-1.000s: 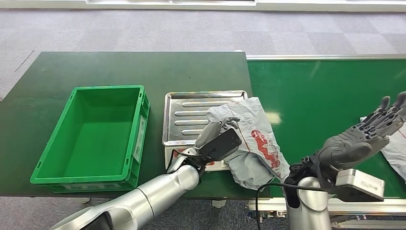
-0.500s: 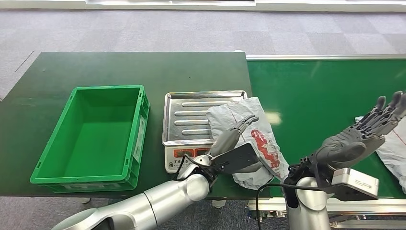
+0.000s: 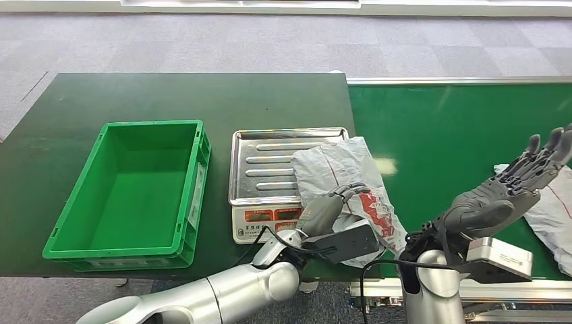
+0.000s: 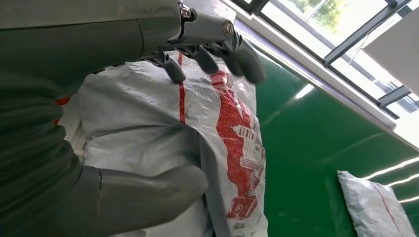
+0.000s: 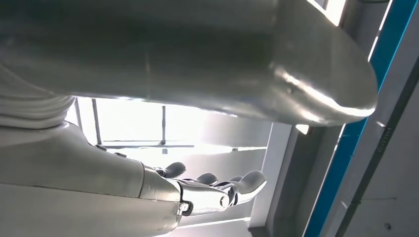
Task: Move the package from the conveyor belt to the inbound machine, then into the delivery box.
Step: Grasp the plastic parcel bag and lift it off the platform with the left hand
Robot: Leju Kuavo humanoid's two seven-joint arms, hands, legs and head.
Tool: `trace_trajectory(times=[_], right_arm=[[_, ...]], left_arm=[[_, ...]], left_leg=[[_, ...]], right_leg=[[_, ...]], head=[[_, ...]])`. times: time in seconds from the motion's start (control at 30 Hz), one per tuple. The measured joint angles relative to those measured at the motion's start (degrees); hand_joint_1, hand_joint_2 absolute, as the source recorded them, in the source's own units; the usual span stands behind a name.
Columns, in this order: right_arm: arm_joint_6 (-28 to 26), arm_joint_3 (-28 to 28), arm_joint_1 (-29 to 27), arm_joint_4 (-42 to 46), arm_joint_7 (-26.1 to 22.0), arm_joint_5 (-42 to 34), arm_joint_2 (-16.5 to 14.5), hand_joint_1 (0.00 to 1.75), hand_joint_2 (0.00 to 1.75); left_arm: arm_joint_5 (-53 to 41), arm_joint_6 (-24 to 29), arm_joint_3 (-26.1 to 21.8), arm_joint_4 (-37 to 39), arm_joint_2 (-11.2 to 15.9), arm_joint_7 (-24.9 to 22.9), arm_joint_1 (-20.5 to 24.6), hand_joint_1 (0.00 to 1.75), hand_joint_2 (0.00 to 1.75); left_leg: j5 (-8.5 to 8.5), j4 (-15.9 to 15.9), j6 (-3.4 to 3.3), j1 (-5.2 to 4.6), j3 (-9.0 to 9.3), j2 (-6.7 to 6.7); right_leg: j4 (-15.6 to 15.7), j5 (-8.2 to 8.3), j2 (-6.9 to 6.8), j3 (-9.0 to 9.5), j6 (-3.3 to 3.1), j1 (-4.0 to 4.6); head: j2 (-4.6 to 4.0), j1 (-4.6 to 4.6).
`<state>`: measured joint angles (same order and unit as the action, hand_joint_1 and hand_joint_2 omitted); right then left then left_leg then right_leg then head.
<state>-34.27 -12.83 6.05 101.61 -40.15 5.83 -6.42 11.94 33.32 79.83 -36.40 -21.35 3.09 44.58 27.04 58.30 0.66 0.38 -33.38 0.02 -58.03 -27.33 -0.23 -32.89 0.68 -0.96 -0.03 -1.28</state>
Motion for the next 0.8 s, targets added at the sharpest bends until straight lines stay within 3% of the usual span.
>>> trace_trajectory(times=[0.2,0.63,0.77,0.8], right_arm=[[0.18,-0.01,0.29,0.0,0.0,-0.82,-0.18,0.0,0.0],[1.48,-0.87,1.53,-0.19,0.01,-1.67,-0.18,0.0,0.0],[1.95,-0.87,2.2,-1.45,1.12,-1.19,-0.18,0.0,0.0],[2.5,-0.82,2.44,-2.31,2.42,-0.77,-0.16,0.0,0.0]], left_arm=[[-1.32,0.78,0.66,1.01,0.0,-1.76,-0.61,1.75,1.75],[-0.48,4.54,0.64,4.54,0.1,0.54,-0.73,1.73,1.75],[-0.07,6.54,-1.57,6.02,0.29,7.36,-0.57,0.0,1.75],[-0.61,6.68,-3.34,6.45,0.35,10.02,-0.48,0.0,1.75]], left_leg=[[0.0,0.0,0.0,0.0,0.0,0.0],[0.0,0.0,0.0,0.0,-0.01,-0.03],[-0.01,0.0,0.0,0.0,0.0,-0.02],[-0.01,0.0,0.0,0.0,0.0,-0.02]], right_leg=[[0.0,0.0,0.0,0.01,0.0,0.0],[0.0,0.0,-0.04,0.02,0.0,0.0],[0.0,0.0,-0.04,0.02,0.0,0.01],[0.0,0.01,-0.03,0.02,0.0,0.01]], head=[[0.01,0.0],[0.01,0.01],[0.01,0.01],[0.01,0.01]])
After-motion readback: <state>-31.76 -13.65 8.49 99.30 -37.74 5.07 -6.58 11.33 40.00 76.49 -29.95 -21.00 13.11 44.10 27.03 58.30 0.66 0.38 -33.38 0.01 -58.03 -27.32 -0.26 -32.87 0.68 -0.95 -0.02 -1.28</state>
